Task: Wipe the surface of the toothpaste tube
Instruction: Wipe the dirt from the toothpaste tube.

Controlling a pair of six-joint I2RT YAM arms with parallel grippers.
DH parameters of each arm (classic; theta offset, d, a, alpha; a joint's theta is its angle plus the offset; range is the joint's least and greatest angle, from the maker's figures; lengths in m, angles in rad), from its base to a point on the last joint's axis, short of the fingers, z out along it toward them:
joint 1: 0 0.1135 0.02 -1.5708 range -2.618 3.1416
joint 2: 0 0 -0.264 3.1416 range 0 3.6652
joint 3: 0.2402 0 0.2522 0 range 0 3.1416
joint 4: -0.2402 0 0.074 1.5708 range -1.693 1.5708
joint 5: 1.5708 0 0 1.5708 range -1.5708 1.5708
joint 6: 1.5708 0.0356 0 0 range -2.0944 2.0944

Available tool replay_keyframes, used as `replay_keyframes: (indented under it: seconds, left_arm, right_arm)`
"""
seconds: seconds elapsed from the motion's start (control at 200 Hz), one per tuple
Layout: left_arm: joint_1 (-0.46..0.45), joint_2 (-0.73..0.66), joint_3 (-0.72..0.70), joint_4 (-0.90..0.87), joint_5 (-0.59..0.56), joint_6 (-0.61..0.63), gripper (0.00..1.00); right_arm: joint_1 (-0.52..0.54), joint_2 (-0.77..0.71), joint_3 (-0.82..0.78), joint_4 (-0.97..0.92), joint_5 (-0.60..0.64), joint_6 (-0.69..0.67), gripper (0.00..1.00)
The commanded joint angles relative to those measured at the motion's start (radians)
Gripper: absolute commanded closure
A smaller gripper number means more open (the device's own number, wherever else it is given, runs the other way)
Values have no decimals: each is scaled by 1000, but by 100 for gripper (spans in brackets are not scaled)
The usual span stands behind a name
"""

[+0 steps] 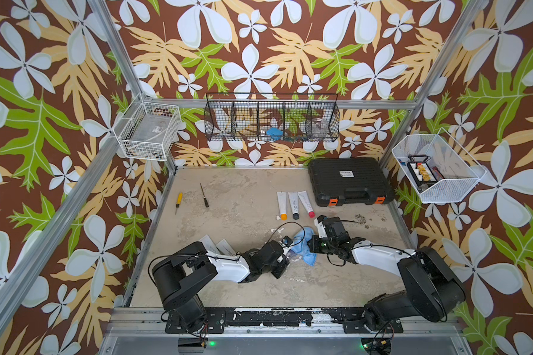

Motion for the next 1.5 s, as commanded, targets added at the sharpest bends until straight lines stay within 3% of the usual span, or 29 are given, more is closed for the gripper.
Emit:
replay_keyframes:
  seconds: [0.0, 0.821, 1.061, 1.241, 1.496]
  left_arm:
    - [-1, 3, -1, 2, 25, -3, 75]
    - [1, 7, -2, 14, 26, -3, 76]
    - [3, 2, -7, 17, 25, -6, 75]
    - [1, -1, -9, 18, 23, -6, 76]
    - [2, -8, -10, 14, 16, -5, 76]
  right_arm:
    - [30, 19, -10, -31, -38, 25, 100]
    - [231, 39, -20, 99, -130, 185, 100]
    - [234, 47, -13, 84, -101, 168, 100]
    - [229, 75, 16, 9, -13, 101, 100]
    - [152, 62, 8, -32, 57, 34, 100]
